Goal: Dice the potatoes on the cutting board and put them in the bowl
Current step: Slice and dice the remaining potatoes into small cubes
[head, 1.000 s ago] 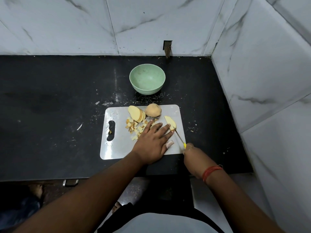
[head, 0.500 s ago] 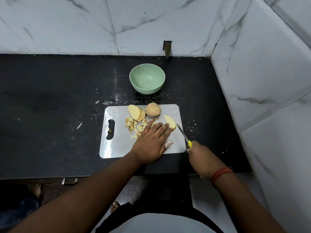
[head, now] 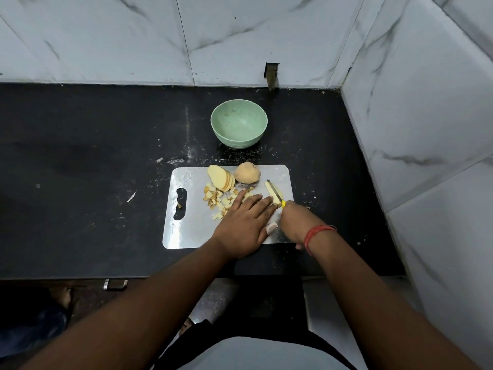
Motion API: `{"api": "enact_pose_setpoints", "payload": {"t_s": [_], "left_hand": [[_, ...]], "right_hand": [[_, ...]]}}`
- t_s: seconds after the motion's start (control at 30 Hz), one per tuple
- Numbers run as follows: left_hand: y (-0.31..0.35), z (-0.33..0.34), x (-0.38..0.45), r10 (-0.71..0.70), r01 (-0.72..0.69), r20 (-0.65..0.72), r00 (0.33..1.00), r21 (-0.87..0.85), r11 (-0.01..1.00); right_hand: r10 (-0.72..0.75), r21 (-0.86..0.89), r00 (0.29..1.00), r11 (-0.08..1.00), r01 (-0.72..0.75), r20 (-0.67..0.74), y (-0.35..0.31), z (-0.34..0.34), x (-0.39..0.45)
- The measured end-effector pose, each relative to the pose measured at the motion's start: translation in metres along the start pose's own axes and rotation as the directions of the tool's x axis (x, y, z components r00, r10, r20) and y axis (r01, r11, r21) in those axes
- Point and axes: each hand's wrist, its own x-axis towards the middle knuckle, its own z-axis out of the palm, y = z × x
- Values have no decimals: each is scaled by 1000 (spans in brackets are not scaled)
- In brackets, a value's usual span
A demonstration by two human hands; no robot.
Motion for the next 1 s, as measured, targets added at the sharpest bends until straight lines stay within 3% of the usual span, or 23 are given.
{"api": "enact_pose_setpoints", "payload": {"t_s": [0.13, 0.23, 0.33, 0.43, 1.0], "left_hand": [[0, 0, 0, -14, 14, 22, 1000, 0, 1000], [1, 0, 2, -16, 15, 54, 998, 21, 1000], [0, 0, 3, -20, 17, 68, 998, 39, 999], [1, 1, 3, -26, 23, 71, 997, 54, 998], [2, -1, 3, -30, 23, 80, 996, 85, 996]], "right_hand": [[19, -41, 999, 999, -18, 31, -6, -2, 0], [133, -86, 988, 988, -127, 74, -8, -1, -3], [97, -95, 994, 991, -91, 57, -6, 3, -2], [190, -128, 977, 976, -177, 96, -1, 4, -4], [82, -198, 995, 978, -69, 58, 31, 11, -17]]}}
